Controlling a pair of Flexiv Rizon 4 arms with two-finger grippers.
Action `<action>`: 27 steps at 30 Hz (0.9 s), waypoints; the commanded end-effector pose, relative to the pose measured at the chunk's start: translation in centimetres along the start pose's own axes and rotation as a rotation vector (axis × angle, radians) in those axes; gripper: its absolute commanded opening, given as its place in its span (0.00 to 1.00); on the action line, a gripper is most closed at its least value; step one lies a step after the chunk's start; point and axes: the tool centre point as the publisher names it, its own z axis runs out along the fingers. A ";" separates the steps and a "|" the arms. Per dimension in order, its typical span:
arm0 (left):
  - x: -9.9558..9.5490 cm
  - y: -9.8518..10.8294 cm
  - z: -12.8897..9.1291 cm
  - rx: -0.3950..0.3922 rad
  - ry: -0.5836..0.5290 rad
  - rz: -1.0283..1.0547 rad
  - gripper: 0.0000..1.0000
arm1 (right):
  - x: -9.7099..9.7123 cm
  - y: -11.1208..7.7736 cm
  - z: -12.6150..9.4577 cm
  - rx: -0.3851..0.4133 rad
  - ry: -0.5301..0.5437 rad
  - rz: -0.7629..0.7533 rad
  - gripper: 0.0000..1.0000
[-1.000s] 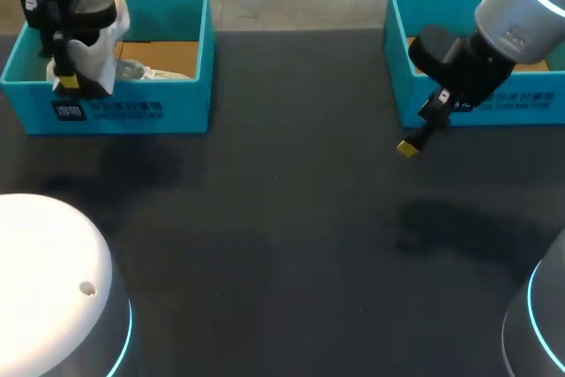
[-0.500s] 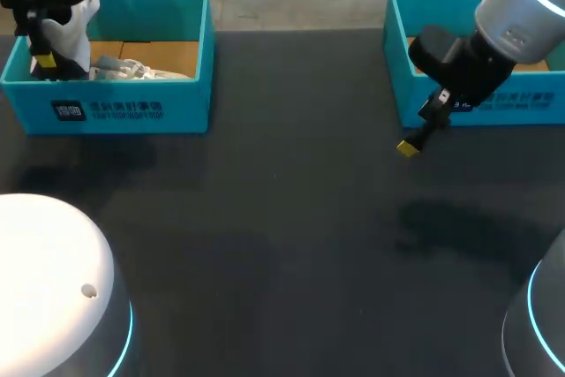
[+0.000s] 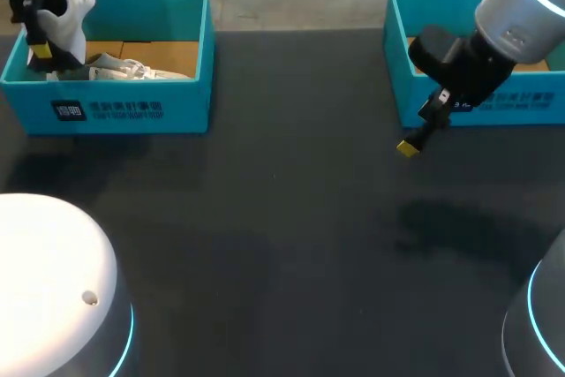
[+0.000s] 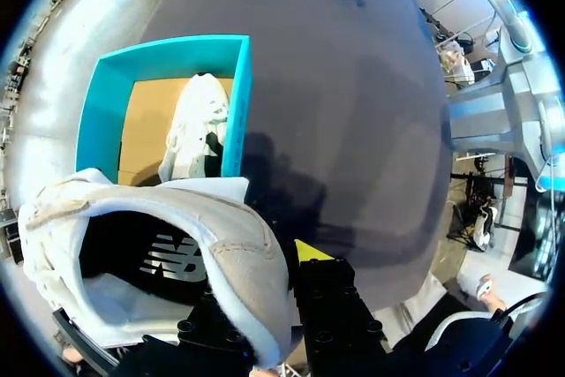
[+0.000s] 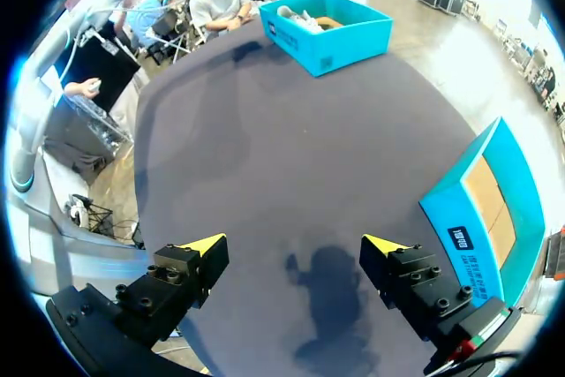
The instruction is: Take the shoe out of the shoebox, open the shoe tongue, remove and reinsert the insole, then place the shoe into the shoebox
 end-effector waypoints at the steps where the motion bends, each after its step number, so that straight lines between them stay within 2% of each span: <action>1: 0.0 0.0 -0.2 -0.001 0.000 0.001 0.00 | 0.0 0.0 0.1 0.002 0.001 0.001 1.00; 13: 0.0 0.0 -0.2 -0.001 0.000 0.001 0.00 | 0.0 0.0 0.1 0.002 0.001 0.001 1.00; 19: -1.5 2.0 -0.2 -0.015 -0.008 -0.016 0.00 | 0.0 0.0 0.1 0.002 0.001 0.001 1.00; 27: -4.9 3.6 0.1 -0.021 -0.002 0.017 0.00 | 0.0 0.0 0.1 0.002 0.001 0.001 1.00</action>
